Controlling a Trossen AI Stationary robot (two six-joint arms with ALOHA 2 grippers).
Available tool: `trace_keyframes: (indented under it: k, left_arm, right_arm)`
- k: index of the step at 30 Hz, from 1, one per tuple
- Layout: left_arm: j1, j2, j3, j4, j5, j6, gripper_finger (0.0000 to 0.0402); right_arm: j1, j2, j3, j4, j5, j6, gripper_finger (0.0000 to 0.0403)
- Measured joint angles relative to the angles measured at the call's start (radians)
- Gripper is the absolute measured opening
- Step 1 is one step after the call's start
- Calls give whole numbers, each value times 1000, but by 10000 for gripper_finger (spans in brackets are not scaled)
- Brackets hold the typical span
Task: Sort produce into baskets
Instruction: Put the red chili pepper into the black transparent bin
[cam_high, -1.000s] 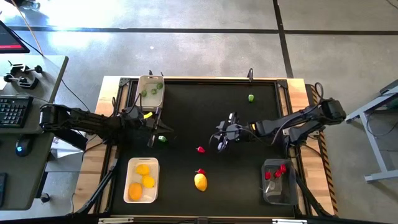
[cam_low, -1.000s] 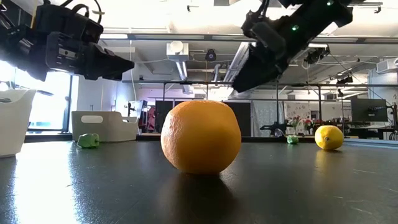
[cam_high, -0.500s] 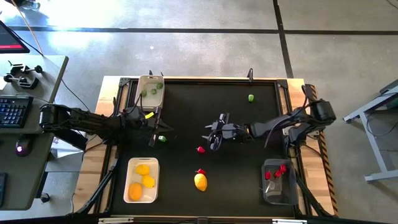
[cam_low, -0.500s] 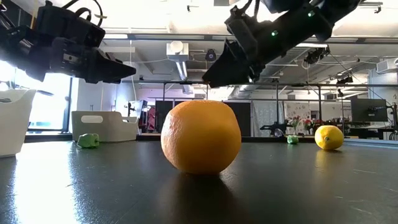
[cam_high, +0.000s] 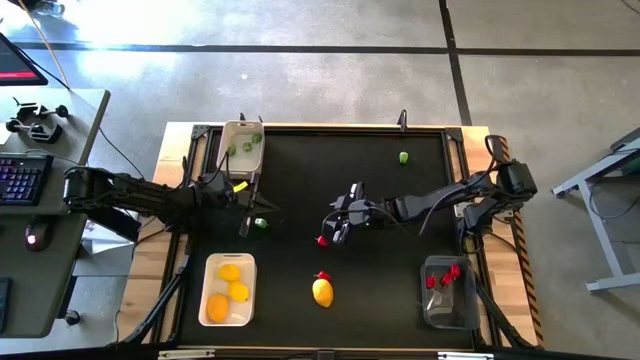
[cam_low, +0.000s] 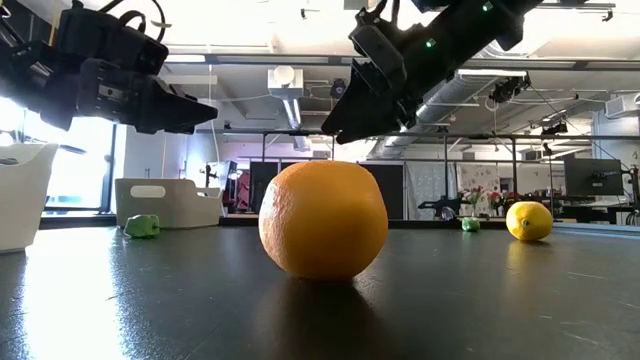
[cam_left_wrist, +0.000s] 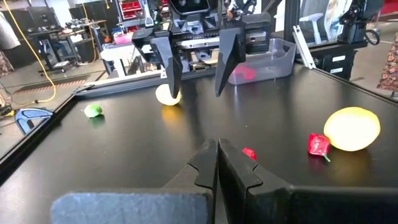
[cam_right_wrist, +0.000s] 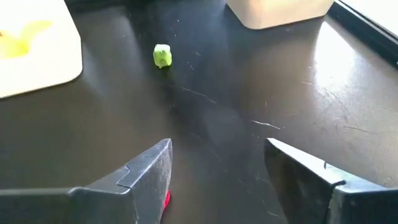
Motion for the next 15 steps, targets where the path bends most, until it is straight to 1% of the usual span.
trace_keyframes:
  k: [4,7,9,12,15]
  left_arm:
    - [0,0,0,-13,6,-8,0]
    - [-1,0,0,-56,71,30,0]
    - [-2,0,0,-64,69,39,0]
    - [-1,0,11,-63,61,34,0]
    - [-1,0,31,-70,61,29,0]
  right_arm:
    - [0,0,0,-3,0,0,250]
    - [0,0,0,23,-1,-48,250]
    - [-1,0,0,58,-16,-83,250]
    - [-8,0,0,98,-67,-109,250]
    - [-12,0,-1,94,-85,-114,250]
